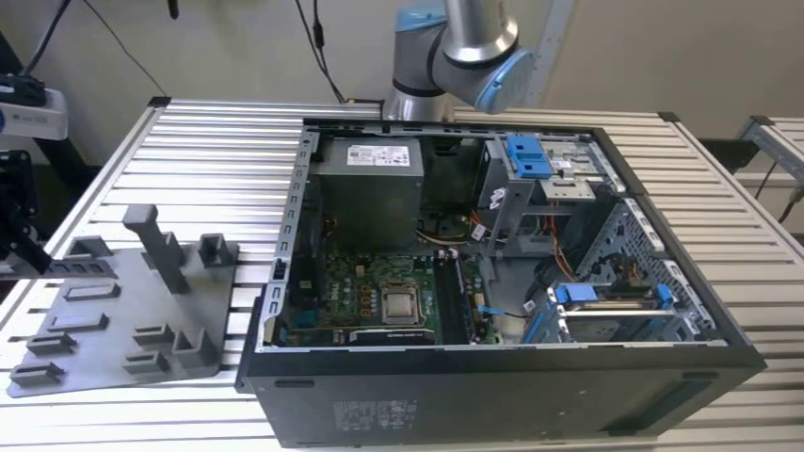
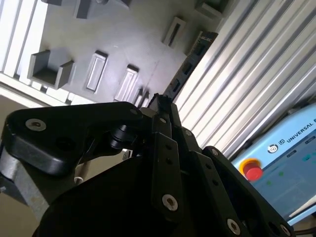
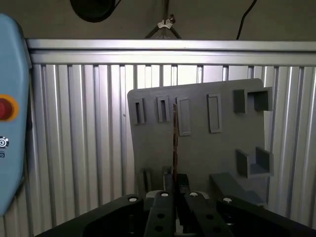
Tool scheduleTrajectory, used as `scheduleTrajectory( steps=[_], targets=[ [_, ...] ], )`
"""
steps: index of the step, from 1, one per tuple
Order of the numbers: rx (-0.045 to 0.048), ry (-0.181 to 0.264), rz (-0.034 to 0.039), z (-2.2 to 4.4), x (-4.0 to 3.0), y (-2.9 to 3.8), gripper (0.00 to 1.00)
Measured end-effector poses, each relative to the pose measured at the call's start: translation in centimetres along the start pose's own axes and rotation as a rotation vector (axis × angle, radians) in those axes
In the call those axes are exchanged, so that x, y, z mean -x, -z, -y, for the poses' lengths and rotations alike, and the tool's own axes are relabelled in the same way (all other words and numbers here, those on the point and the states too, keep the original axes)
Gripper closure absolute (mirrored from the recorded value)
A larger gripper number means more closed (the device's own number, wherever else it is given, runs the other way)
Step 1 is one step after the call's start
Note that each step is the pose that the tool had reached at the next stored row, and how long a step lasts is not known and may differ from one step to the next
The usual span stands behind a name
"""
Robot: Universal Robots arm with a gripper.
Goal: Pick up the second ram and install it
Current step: 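Pick up the second ram and move it above second insertion slot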
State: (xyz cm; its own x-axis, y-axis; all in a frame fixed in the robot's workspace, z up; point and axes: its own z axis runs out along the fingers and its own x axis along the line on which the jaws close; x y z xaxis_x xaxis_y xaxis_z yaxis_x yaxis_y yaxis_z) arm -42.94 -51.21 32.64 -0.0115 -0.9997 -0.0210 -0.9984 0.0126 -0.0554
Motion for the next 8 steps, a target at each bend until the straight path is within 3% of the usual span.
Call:
scheduleTrajectory(
  steps=[8],
  targets=[
    [-0.0002,-0.003,-0.0001,-0.11,0.02,0.66,0.86]
  ],
)
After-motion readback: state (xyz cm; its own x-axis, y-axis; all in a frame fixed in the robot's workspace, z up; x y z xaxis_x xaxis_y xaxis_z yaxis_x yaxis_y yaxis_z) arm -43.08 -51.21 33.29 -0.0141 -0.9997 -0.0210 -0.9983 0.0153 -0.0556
